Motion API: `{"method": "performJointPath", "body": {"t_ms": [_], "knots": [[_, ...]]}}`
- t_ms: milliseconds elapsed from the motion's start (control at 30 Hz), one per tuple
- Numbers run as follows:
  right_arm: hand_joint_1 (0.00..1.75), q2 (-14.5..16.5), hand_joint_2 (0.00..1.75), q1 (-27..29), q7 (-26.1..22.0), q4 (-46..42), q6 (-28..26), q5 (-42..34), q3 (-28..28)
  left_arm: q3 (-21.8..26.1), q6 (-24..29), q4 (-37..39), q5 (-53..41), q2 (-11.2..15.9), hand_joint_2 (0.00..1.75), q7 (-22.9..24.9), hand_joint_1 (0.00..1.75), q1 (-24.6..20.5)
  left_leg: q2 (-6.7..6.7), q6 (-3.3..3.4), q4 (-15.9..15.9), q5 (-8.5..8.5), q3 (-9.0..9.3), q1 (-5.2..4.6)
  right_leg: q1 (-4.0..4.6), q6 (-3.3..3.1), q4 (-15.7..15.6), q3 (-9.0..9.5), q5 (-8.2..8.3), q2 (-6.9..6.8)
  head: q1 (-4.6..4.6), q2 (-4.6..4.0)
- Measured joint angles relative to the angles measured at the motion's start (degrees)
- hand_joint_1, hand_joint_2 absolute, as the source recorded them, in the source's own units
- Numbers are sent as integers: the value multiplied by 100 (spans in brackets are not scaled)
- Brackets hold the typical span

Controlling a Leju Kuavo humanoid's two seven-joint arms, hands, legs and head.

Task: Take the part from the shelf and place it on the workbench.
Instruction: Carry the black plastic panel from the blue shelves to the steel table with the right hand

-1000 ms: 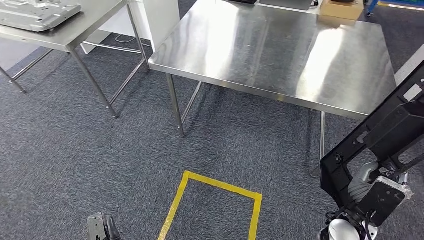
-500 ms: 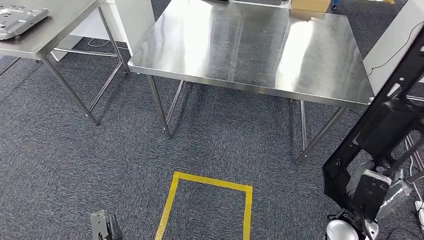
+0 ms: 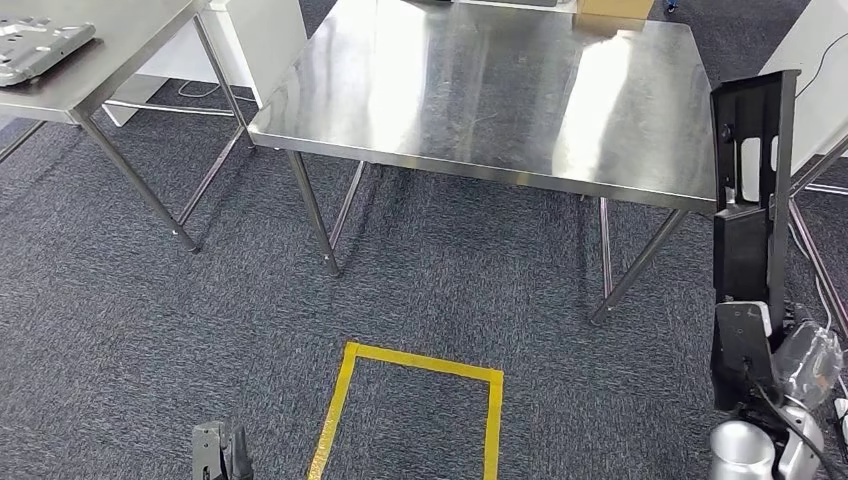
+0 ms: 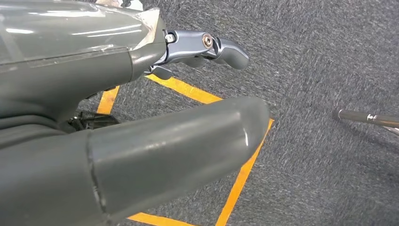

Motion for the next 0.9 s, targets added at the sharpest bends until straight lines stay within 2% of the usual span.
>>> {"method": "performJointPath", "body": {"t_ms": [133, 267, 367, 467, 633, 733, 833, 900], "knots": [[175, -633, 175, -82, -55, 522, 366, -103, -233, 4, -146, 2, -16, 67, 0, -21, 0, 81, 0, -6, 2, 0, -7, -21, -22, 1, 1, -2, 1, -1, 1, 1], [175, -1095, 175, -188, -64, 891, 512, -17, -284, 11, -240, 20, -25, 106, 0, -56, 0, 127, 0, -5, 4, 0, -12, -43, -47, 3, 1, -4, 2, -1, 1, 0], [175, -1412, 175, -367, 161, 1082, 531, 329, -236, 26, -279, 49, -44, 138, 0, -78, 0, 157, 0, -3, 5, 0, -21, -59, -62, 6, 1, -7, 4, -1, 1, 0], [175, -1858, 175, -850, 544, 1184, 612, 715, -62, 42, -324, 71, -80, 163, 0, -87, 0, 171, 3, 11, 6, 9, -40, -82, -82, 15, 7, -23, 15, 2, -1, 0], [175, -2620, 175, -2344, 1015, 1263, 1190, 1070, 618, 120, -350, 92, -162, 174, 0, -50, 0, 140, 19, 30, 9, 26, -54, -95, -92, 16, 11, -52, 37, 13, 1, 0], [175, -2867, 175, -3562, 1167, 1363, 1704, 1266, 1300, 165, -385, 104, -200, 172, 0, -18, 0, 124, 12, 48, 10, 46, -99, -111, -103, 27, 30, -79, 53, 10, 6, 0], [175, -2711, 175, -5513, 1490, 1829, 2366, 1514, 2497, 193, -393, 125, -228, 172, 0, 21, 0, 36, 44, 50, 8, 75, -166, -148, -130, 25, 70, -178, 79, 48, -2, 0], [175, -2311, 175, -6745, 1759, 2298, 2511, 1630, 3363, 217, -393, 134, -235, 161, 0, 38, 0, -40, 61, 39, 9, 95, -177, -142, -125, 21, 76, -214, 91, 63, -4, 1]]}}
